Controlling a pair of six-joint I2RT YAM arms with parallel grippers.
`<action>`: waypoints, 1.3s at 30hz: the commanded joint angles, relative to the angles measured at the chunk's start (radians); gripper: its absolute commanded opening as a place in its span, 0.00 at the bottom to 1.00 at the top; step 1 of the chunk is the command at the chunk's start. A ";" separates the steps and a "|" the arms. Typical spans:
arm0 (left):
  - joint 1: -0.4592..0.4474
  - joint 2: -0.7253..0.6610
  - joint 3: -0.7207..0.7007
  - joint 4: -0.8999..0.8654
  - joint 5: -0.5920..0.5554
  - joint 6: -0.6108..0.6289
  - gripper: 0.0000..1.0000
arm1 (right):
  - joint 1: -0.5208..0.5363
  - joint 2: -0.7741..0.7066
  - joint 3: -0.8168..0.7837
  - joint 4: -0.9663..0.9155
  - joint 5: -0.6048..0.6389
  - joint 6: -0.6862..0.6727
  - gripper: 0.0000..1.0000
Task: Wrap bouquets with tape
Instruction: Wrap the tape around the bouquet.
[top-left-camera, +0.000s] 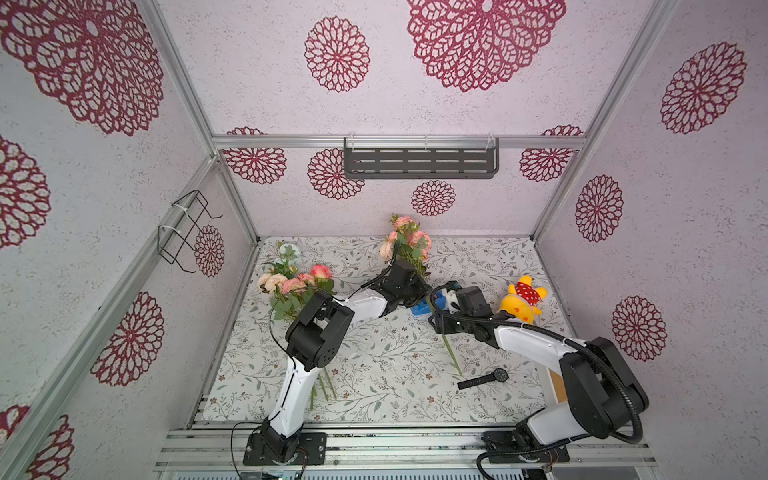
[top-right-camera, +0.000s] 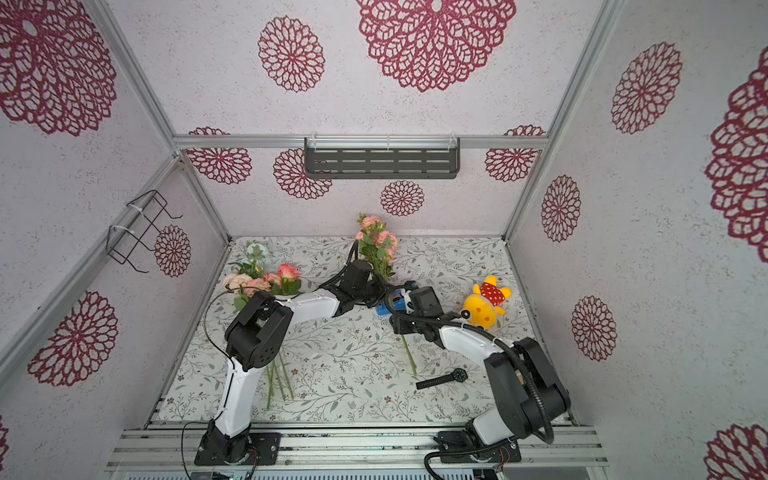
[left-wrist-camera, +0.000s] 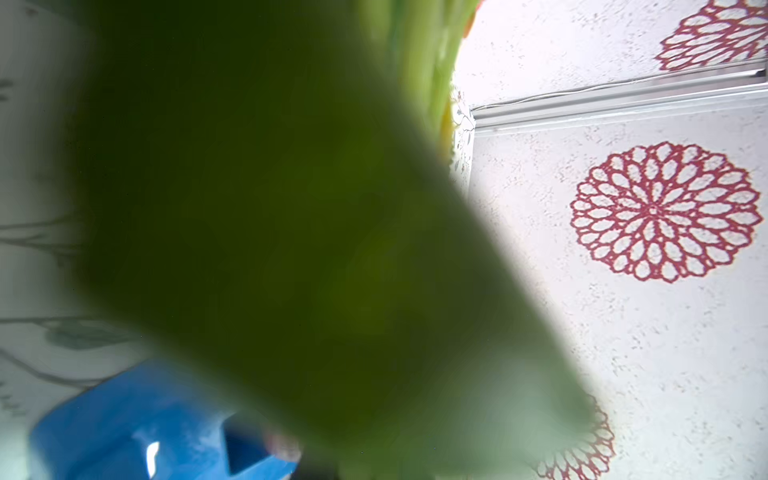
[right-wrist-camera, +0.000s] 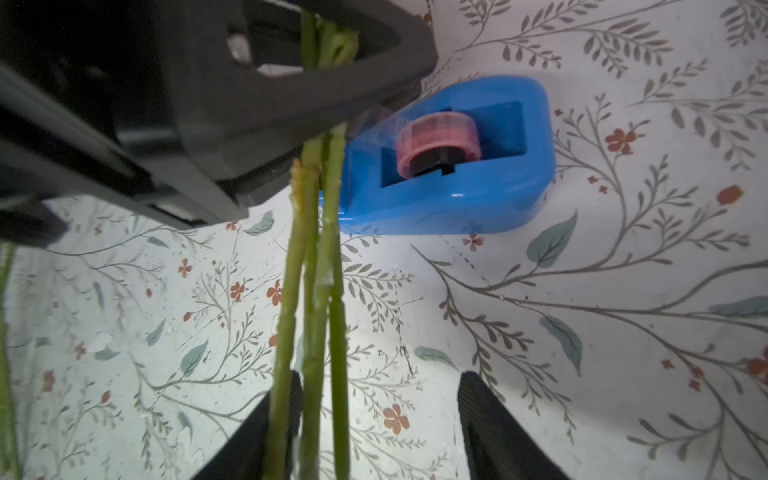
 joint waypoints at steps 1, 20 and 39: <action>-0.003 -0.024 -0.011 0.090 0.020 0.001 0.00 | -0.062 -0.053 -0.046 0.210 -0.228 0.122 0.64; -0.001 -0.022 -0.050 0.220 0.037 -0.040 0.00 | -0.159 0.188 -0.125 0.632 -0.486 0.364 0.38; 0.001 -0.035 -0.032 0.093 0.014 -0.007 0.35 | -0.055 0.066 0.019 0.101 -0.101 0.032 0.00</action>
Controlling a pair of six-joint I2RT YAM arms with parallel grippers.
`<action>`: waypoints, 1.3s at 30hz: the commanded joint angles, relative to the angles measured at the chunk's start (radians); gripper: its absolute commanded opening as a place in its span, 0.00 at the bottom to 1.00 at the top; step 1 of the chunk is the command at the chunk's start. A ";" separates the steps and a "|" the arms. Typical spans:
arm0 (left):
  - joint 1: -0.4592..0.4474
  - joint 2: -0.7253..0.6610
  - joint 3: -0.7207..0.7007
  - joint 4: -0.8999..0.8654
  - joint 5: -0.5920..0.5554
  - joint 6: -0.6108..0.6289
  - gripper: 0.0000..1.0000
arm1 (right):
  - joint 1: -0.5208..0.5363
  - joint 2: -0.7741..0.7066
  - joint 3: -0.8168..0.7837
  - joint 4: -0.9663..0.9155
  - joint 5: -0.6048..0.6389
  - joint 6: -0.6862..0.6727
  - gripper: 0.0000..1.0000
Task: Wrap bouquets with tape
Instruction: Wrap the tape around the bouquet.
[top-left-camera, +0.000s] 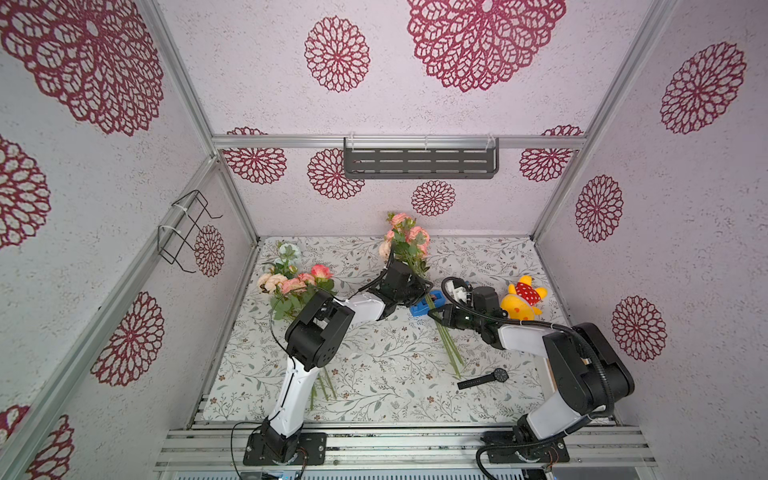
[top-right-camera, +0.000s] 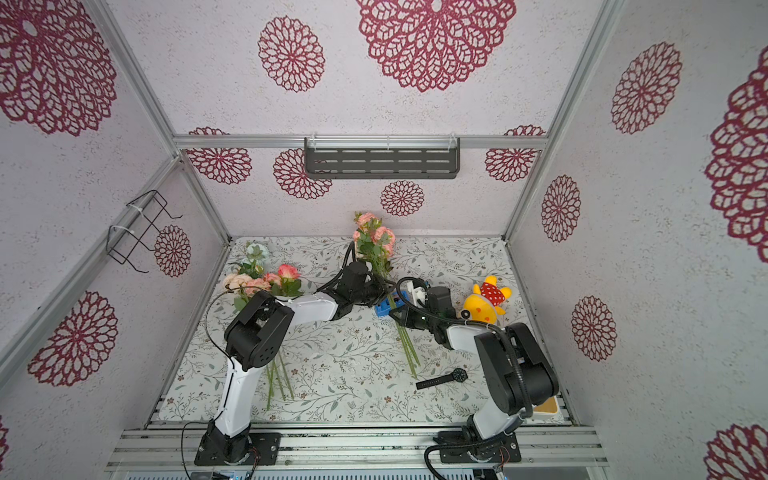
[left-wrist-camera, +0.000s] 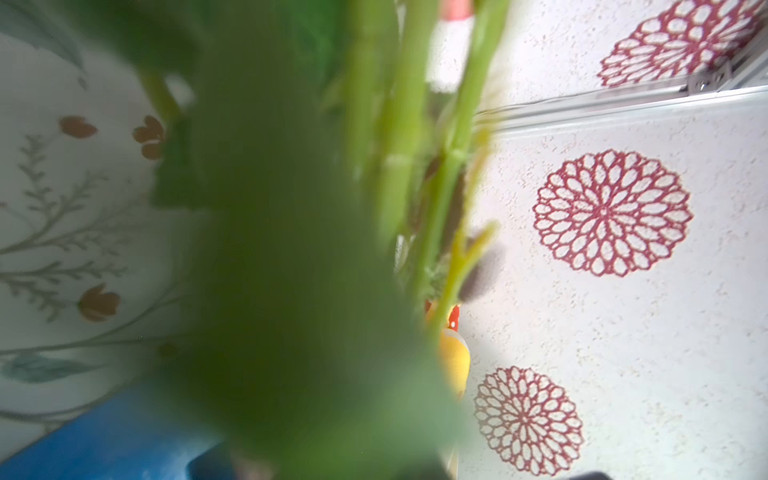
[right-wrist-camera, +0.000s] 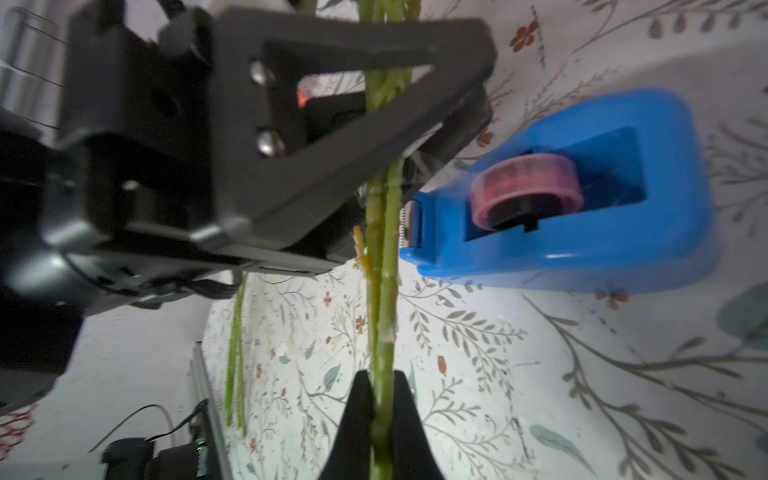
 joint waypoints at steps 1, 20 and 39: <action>-0.005 -0.037 0.032 -0.067 -0.002 0.031 0.36 | 0.062 -0.079 0.076 -0.264 0.278 -0.173 0.00; -0.005 -0.013 0.054 -0.123 0.009 0.016 0.00 | 0.240 -0.046 0.231 -0.485 0.558 -0.261 0.37; 0.002 -0.004 0.003 0.060 0.042 -0.050 0.00 | -0.046 0.138 -0.128 0.627 -0.221 0.381 0.52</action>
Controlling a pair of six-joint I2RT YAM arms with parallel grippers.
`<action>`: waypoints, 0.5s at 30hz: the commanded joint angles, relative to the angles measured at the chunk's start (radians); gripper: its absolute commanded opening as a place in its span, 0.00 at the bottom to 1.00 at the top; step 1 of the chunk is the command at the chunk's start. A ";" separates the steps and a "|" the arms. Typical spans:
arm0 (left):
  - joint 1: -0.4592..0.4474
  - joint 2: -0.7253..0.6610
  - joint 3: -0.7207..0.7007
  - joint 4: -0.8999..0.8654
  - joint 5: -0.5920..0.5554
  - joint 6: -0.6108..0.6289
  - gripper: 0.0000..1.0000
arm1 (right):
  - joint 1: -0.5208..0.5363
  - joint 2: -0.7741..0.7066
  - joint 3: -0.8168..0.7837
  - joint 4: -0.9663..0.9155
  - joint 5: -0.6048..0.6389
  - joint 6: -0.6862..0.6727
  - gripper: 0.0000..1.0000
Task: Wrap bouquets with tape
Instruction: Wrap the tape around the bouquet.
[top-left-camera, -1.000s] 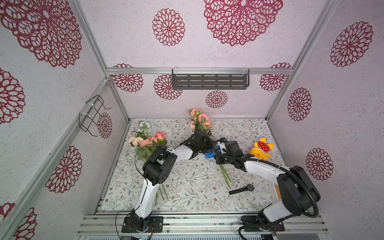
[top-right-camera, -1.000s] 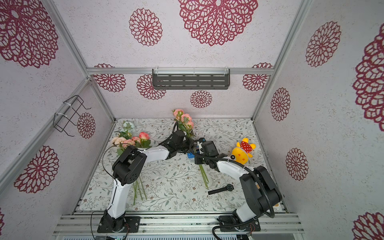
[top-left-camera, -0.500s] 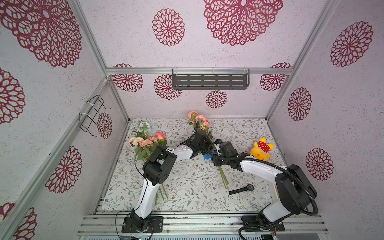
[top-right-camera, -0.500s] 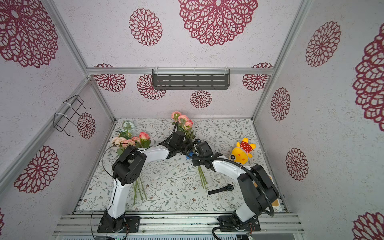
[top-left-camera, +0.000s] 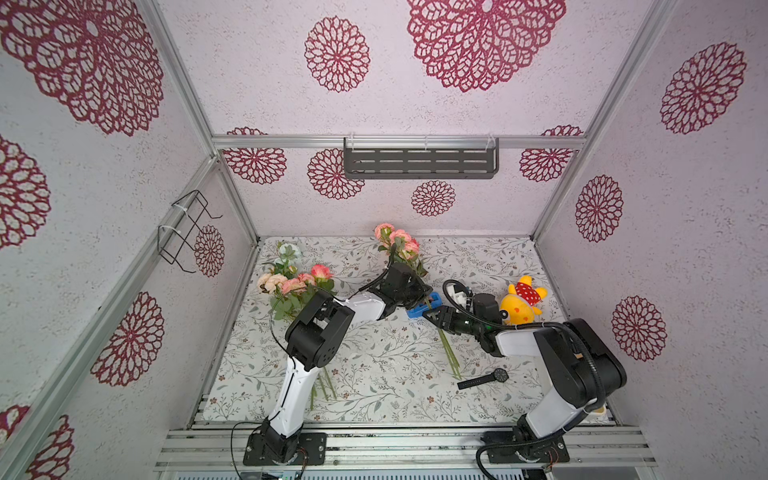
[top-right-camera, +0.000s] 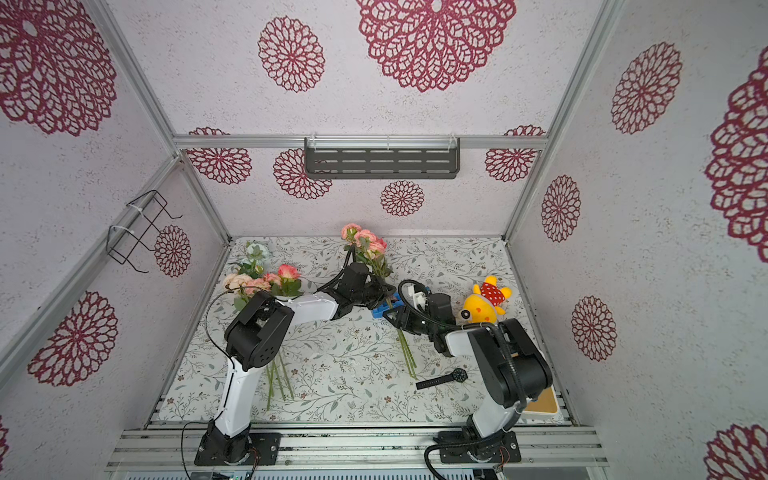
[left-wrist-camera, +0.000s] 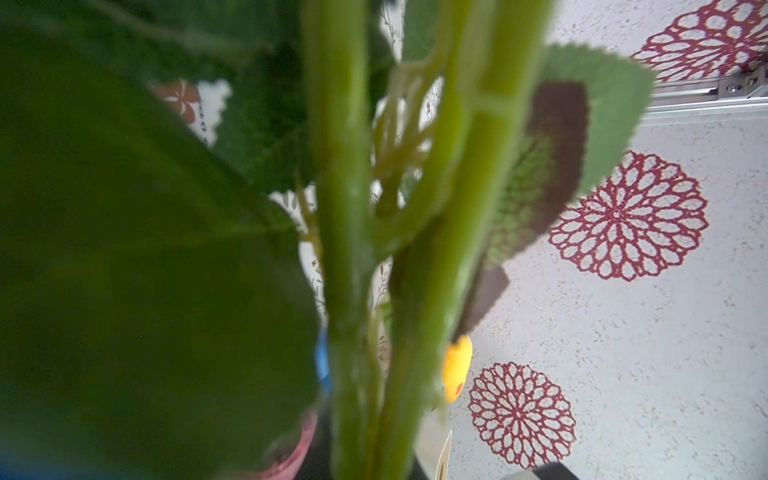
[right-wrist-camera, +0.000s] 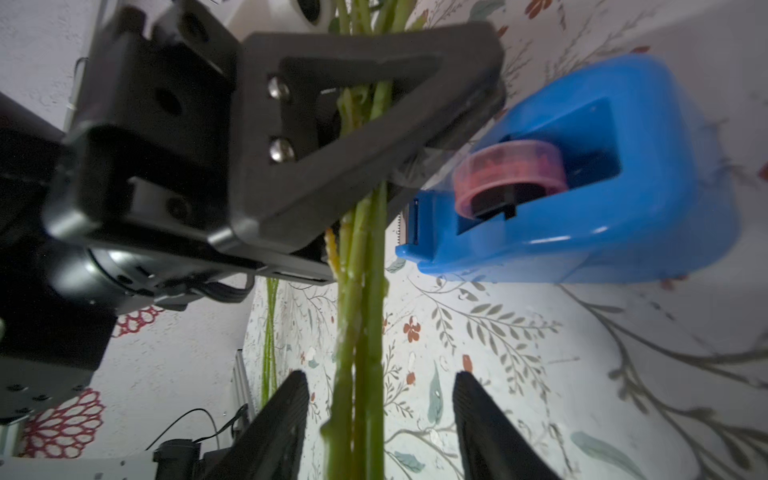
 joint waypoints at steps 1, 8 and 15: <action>0.002 -0.004 0.000 0.096 0.018 -0.008 0.00 | -0.030 0.044 -0.019 0.270 -0.077 0.146 0.46; 0.004 -0.006 -0.011 0.098 0.017 -0.007 0.09 | -0.041 0.061 -0.051 0.295 -0.071 0.152 0.00; 0.005 -0.042 0.007 -0.055 -0.039 0.050 0.42 | 0.007 -0.088 0.063 -0.226 0.083 -0.195 0.00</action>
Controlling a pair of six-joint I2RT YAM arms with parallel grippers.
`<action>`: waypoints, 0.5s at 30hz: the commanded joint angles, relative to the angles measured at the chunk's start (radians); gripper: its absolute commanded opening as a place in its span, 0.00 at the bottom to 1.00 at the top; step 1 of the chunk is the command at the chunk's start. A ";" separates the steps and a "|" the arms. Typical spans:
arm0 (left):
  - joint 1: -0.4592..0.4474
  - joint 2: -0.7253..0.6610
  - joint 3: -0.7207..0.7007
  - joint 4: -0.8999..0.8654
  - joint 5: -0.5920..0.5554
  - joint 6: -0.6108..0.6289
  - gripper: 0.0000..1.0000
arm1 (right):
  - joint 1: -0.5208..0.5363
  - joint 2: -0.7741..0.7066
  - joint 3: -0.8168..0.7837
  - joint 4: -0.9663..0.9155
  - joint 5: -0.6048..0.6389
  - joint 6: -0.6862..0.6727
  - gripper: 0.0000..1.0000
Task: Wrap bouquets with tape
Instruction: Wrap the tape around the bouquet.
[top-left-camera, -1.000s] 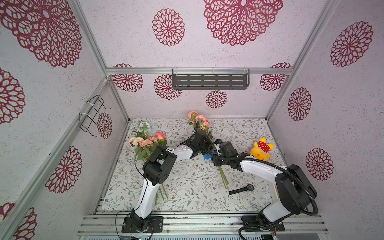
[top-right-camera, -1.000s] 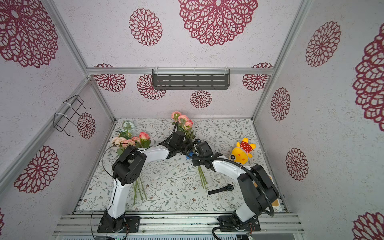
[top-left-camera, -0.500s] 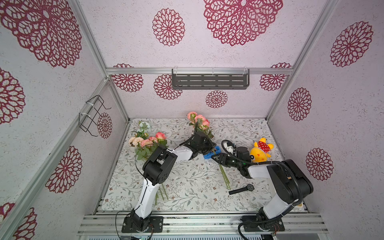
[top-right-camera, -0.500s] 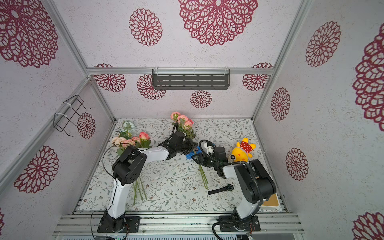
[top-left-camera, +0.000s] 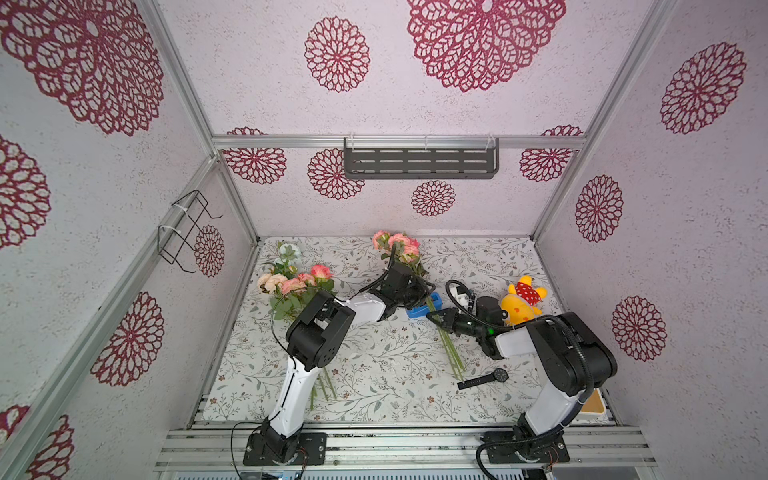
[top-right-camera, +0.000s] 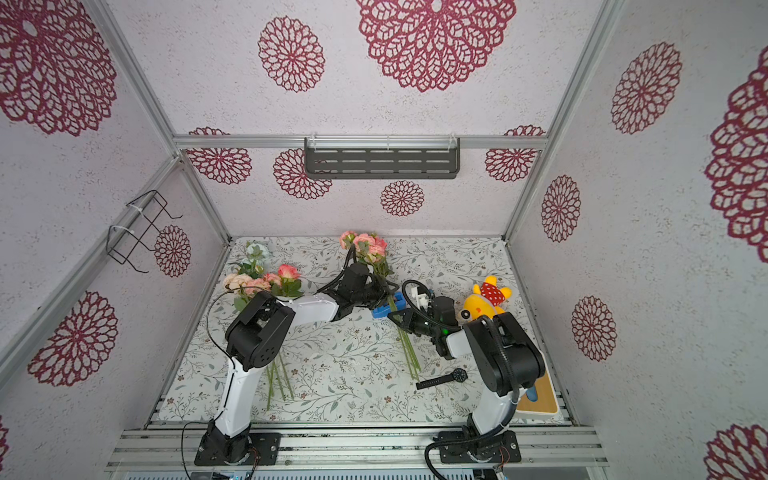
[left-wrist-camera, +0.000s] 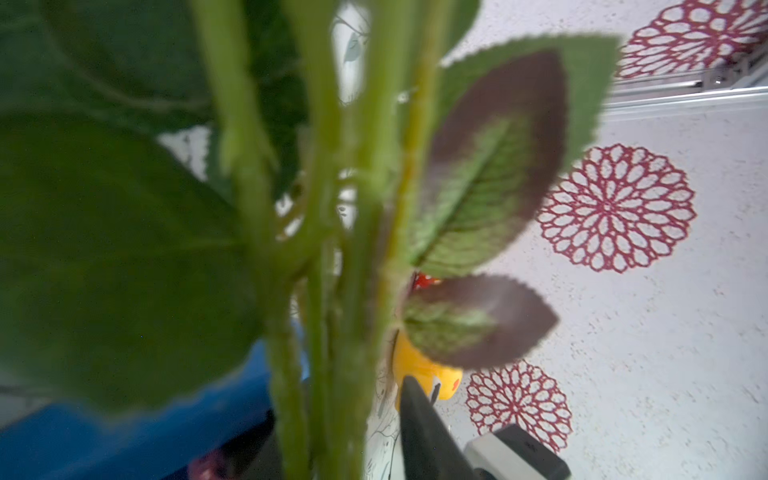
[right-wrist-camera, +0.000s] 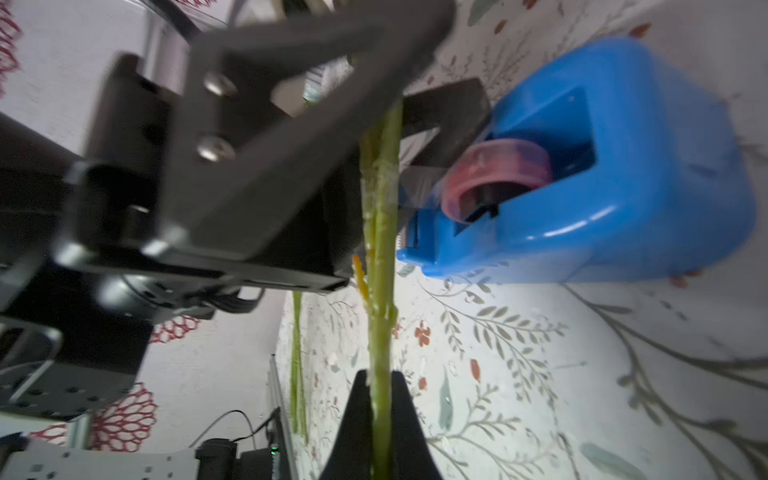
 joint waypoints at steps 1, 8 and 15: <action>0.006 -0.046 0.008 -0.078 -0.033 0.033 0.43 | 0.048 -0.119 0.112 -0.362 0.156 -0.280 0.00; 0.009 -0.049 0.028 -0.141 -0.052 0.059 0.39 | 0.227 -0.145 0.326 -0.833 0.589 -0.563 0.00; 0.007 -0.056 0.019 -0.131 -0.045 0.055 0.02 | 0.265 -0.098 0.351 -0.853 0.634 -0.549 0.00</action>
